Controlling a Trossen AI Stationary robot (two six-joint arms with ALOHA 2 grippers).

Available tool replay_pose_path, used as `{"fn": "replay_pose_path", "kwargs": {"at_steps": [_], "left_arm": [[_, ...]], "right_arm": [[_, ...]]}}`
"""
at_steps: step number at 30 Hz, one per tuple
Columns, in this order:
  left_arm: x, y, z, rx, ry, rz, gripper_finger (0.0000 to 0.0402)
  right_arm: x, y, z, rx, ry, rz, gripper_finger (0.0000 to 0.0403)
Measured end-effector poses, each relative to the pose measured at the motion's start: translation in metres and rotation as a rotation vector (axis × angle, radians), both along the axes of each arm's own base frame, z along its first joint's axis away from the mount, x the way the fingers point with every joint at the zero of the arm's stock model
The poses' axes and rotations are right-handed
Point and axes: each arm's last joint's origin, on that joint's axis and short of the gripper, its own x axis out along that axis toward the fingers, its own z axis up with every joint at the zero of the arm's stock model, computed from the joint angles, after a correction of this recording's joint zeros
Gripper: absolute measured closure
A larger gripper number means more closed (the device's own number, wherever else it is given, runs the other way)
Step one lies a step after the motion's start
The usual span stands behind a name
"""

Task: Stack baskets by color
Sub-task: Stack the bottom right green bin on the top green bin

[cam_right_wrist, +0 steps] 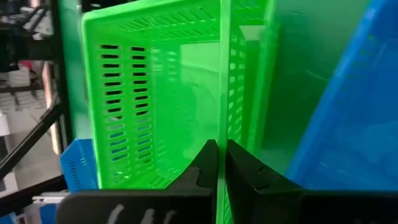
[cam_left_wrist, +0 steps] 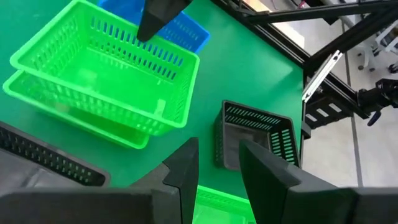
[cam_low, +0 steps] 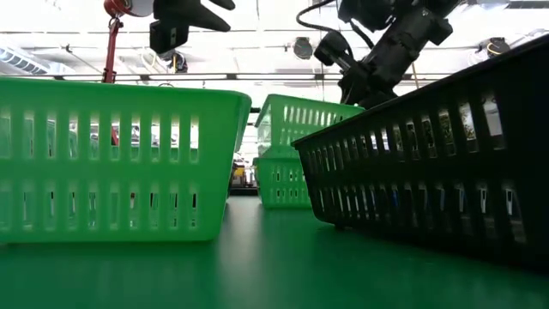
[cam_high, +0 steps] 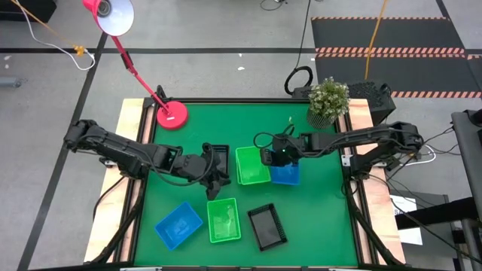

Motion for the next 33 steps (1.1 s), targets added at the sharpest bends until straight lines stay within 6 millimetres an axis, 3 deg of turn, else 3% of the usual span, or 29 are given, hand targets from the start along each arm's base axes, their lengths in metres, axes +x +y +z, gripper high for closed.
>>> {"fn": "replay_pose_path", "kwargs": {"at_steps": [13,33], "left_arm": [[-0.001,0.001,-0.001,-0.005,0.012,0.038,0.0286],[-0.003,0.002,-0.004,0.017,0.053,0.031,0.0286]], "right_arm": [[0.013,-0.002,-0.013,0.015,-0.012,-0.039,0.0399],[0.013,-0.004,-0.016,-0.002,0.001,-0.091,0.0391]]}}
